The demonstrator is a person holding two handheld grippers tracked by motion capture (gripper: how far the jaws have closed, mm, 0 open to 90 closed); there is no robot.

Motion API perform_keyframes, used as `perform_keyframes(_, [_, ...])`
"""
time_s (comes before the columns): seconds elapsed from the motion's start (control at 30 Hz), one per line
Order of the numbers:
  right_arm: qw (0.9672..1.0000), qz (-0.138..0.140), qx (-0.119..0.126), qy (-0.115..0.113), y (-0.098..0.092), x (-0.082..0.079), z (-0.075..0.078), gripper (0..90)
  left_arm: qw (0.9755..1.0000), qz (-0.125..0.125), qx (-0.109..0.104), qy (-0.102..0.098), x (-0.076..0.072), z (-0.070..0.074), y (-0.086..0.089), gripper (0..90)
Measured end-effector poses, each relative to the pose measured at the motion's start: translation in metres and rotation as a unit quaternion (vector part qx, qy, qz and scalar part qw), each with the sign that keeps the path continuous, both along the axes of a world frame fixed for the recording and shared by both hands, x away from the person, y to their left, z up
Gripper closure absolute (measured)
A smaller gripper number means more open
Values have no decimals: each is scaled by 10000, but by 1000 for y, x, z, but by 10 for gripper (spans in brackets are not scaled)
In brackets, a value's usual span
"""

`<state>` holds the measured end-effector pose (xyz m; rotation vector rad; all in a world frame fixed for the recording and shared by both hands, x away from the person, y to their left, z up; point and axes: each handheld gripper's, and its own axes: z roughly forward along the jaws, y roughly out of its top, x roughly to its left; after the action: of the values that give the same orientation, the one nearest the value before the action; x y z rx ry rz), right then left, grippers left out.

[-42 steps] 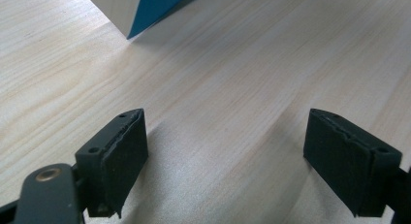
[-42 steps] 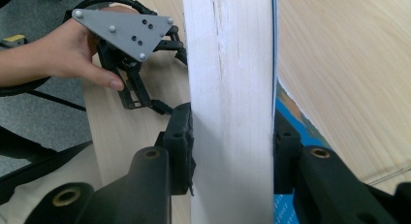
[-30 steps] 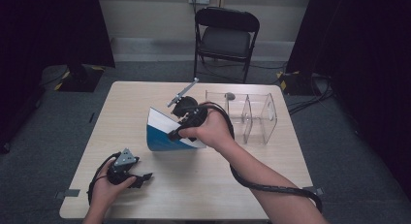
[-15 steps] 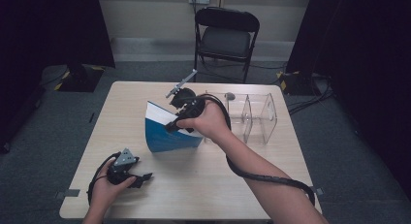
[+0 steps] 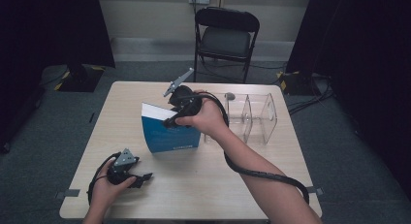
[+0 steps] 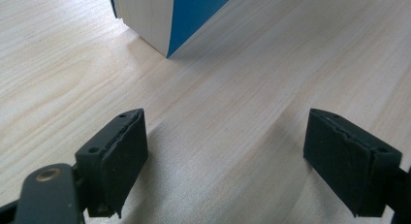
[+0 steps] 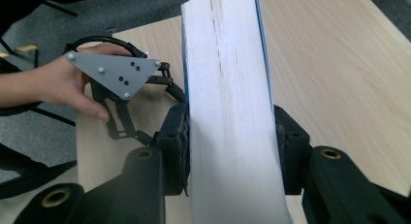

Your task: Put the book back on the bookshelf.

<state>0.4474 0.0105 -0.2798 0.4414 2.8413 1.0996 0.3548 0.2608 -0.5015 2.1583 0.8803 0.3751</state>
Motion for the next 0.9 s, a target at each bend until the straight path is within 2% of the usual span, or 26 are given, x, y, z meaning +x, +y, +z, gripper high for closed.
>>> perform_keyframes(0.07, [9998,107,-21,-151,1,1,0,565,10000,-3,0,-1,0,0,0,156])
perform_keyframes(0.13, [9998,134,-47,-149,2,2,0,562,10000,-2,11,-6,0,0,0,155])
perform_keyframes(0.23, [9988,365,-94,-327,4,2,-2,528,10000,-6,8,-12,0,0,0,156])
perform_keyframes(0.37, [9985,358,-177,-386,7,3,-4,512,10000,-1,0,0,0,0,0,156])
perform_keyframes(0.43, [9978,457,-201,-440,8,2,-6,518,10000,-8,3,-2,0,0,0,155])
perform_keyframes(0.5, [9982,424,-230,-354,9,2,-9,503,10000,-10,5,-3,0,0,0,156])
perform_keyframes(0.53, [9980,442,-256,-383,10,2,-10,496,10000,-8,4,0,0,0,0,156])
perform_keyframes(0.57, [9978,423,-271,-431,11,1,-11,507,10000,-6,1,2,0,0,0,156])
perform_keyframes(0.67, [9981,451,-156,-381,8,1,-13,599,10000,-10,3,0,0,0,0,156])
perform_keyframes(0.73, [9985,418,-125,-328,7,-1,-13,603,10000,-11,4,2,0,0,0,156])
perform_keyframes(0.8, [9980,528,-161,-312,8,-4,-13,607,10000,-41,30,-23,1,0,1,156])
perform_keyframes(0.87, [9984,455,-190,-281,8,-8,-13,610,10000,-12,-35,12,1,0,1,156])
perform_keyframes(0.9, [9988,373,-225,-243,9,-10,-13,611,10000,-42,13,-16,1,0,1,156])
